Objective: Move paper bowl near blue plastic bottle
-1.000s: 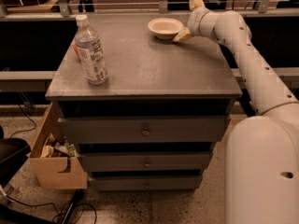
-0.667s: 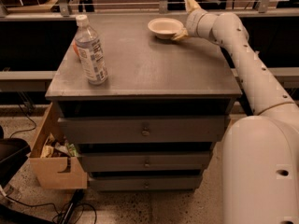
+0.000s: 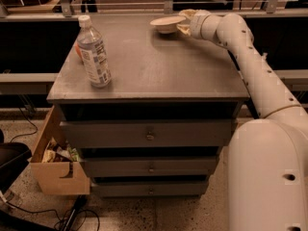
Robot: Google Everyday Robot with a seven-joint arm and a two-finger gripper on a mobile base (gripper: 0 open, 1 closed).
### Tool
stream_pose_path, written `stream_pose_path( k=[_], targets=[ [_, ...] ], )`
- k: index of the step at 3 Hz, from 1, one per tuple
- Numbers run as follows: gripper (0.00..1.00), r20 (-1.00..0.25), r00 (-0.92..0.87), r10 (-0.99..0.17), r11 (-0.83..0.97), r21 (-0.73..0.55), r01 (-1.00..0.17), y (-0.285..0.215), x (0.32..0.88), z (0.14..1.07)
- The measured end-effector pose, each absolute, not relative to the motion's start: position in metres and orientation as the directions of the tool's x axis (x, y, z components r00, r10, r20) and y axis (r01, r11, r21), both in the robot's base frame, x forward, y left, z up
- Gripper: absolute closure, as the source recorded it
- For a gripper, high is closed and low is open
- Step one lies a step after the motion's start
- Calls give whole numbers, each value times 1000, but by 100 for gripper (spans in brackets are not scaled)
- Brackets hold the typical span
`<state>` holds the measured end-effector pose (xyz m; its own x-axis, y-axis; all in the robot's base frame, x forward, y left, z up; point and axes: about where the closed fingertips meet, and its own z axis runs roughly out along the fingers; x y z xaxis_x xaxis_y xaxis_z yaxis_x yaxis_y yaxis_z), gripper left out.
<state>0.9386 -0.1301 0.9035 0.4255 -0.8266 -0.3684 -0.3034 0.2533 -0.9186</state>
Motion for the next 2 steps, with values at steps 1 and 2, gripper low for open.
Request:
stream_pose_path(
  k=[1,2],
  targets=[
    [88,-370,428,-825,253,-918,-306,-127,939,902],
    [100,-371,430,-823,252,-917,-309,-124,940,900]
  ],
)
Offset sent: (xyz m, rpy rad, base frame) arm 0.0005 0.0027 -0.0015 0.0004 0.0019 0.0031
